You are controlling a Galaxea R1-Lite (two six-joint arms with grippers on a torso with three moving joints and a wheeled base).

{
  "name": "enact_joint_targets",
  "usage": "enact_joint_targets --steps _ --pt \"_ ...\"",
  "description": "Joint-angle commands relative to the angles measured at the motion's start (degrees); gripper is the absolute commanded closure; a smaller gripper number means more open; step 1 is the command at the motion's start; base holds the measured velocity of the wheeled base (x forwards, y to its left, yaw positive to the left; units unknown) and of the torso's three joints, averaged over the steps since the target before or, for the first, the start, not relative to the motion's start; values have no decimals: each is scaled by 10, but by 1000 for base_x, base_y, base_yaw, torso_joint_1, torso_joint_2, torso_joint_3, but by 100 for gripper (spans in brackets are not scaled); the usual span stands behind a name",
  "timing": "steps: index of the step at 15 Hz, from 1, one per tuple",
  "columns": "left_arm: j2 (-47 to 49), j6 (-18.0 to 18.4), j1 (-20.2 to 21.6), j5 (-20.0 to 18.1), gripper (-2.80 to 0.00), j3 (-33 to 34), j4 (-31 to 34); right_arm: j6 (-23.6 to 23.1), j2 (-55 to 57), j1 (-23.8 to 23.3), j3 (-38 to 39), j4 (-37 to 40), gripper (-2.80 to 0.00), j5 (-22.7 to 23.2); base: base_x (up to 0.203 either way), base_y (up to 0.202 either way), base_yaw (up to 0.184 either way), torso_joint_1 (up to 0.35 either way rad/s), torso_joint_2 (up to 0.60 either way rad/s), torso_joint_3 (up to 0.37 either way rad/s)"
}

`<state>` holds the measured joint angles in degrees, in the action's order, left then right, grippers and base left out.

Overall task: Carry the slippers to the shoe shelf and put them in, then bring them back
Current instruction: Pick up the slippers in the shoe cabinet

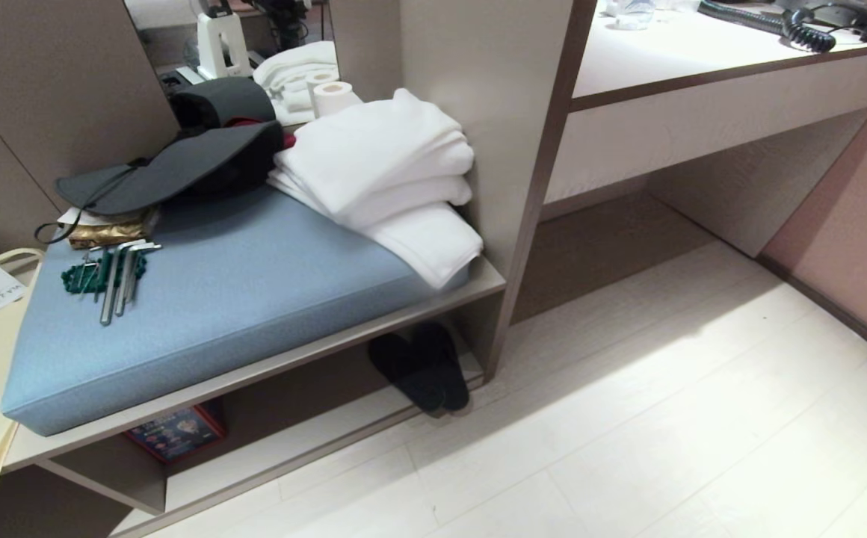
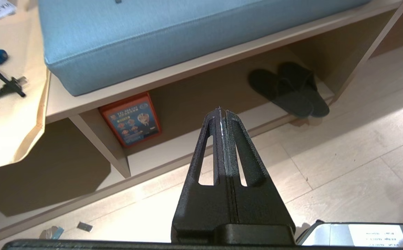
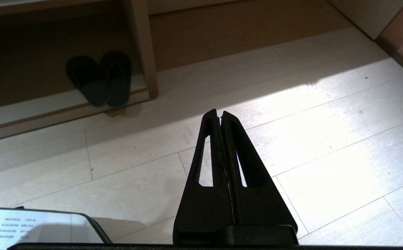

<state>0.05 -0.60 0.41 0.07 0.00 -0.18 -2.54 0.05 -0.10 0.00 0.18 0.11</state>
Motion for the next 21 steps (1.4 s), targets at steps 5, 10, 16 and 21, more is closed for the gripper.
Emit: enact_joint_targets --steps 5,10,16,21 --pt "0 -1 0 0 0 0 0 0 1 0 0 0 0 0 0 0 0 4 2 -199" --pt "0 0 0 0 0 0 0 0 0 0 0 0 0 0 0 0 0 5 0 -195" --pt "0 -1 0 0 0 0 0 0 1 0 0 0 0 1 0 0 0 1 3 -194" --pt "0 -3 0 0 0 0 0 -7 1 0 0 0 0 1 0 0 0 -1 3 -197"
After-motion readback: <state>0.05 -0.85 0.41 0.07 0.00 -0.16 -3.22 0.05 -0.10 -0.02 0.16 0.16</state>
